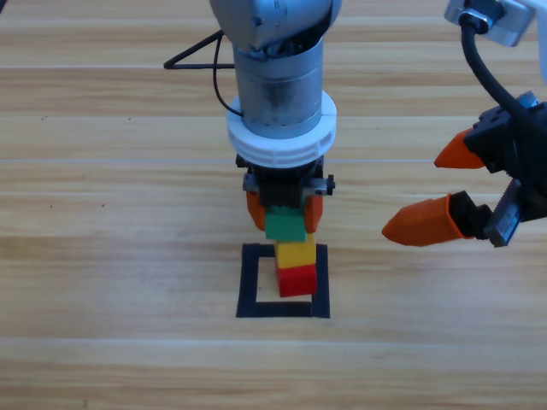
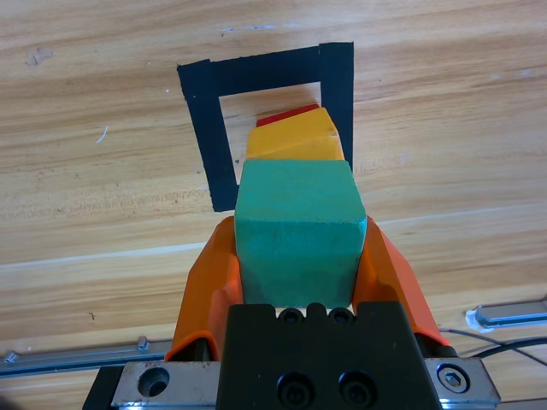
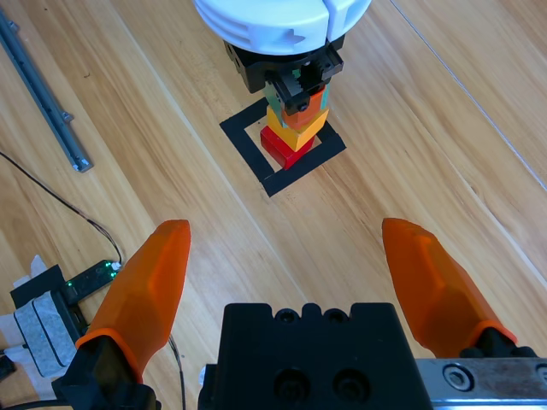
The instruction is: Stack the blocks in the rectangular block: red at the bottom, yellow in the middle, green on top
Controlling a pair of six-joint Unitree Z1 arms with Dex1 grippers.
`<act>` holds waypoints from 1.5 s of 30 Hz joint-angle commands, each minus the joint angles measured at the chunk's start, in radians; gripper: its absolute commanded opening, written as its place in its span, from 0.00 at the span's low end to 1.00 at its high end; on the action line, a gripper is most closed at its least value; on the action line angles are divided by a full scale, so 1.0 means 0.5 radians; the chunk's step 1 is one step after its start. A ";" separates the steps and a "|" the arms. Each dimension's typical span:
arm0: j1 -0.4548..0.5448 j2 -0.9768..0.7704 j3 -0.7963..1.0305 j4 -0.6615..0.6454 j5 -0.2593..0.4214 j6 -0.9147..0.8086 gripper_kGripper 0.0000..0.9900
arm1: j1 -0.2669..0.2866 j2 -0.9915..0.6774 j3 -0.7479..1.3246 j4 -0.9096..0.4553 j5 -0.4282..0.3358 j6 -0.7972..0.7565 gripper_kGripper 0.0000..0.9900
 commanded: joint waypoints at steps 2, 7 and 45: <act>-0.045 0.101 -0.023 0.017 -0.022 0.016 0.00 | -0.035 0.049 0.056 0.026 0.027 -0.018 1.00; -0.045 0.107 -0.033 0.017 -0.022 0.016 0.00 | -0.035 0.055 0.056 0.026 0.027 -0.021 1.00; -0.064 0.015 0.007 0.017 -0.010 0.050 0.99 | -0.035 0.070 0.056 0.026 0.036 -0.027 1.00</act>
